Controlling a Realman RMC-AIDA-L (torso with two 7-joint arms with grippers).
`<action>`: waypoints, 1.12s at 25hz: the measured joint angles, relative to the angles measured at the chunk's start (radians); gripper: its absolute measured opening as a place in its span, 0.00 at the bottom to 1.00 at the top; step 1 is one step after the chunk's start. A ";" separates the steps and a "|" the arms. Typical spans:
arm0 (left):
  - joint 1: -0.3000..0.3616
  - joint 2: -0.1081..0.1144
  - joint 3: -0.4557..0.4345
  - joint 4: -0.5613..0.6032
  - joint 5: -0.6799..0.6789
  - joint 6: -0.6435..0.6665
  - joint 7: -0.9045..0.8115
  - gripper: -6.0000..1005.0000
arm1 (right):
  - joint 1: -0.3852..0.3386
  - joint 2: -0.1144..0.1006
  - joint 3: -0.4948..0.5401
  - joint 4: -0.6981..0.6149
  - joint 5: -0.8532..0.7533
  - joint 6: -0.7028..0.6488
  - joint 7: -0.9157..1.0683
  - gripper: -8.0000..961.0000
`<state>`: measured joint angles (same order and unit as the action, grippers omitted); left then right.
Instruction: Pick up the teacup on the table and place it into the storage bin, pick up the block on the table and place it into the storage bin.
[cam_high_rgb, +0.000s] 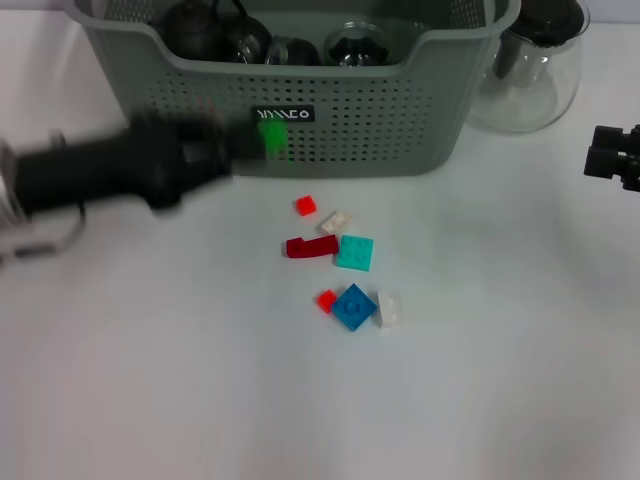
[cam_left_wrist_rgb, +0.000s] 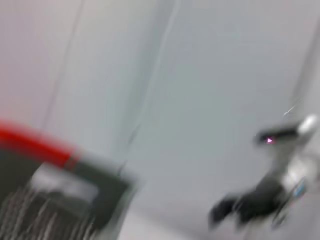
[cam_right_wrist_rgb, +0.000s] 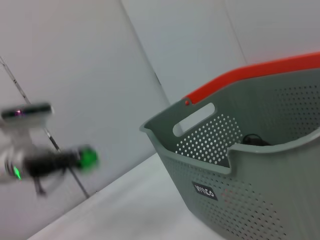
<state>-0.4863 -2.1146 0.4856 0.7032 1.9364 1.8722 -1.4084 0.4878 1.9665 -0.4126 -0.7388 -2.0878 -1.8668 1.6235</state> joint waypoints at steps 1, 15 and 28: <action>-0.030 0.005 -0.017 0.050 -0.035 0.049 -0.076 0.21 | 0.001 0.000 0.000 0.000 0.000 0.000 -0.001 0.53; -0.395 0.114 0.400 0.180 0.362 -0.688 -0.822 0.24 | -0.005 0.007 0.000 0.001 0.000 0.001 -0.012 0.53; -0.325 0.046 0.380 0.329 0.295 -0.659 -0.849 0.27 | 0.000 0.007 0.000 0.001 -0.012 0.002 -0.013 0.53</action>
<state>-0.8115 -2.0687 0.8660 1.0323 2.2313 1.2134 -2.2570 0.4877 1.9737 -0.4125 -0.7379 -2.1002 -1.8652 1.6107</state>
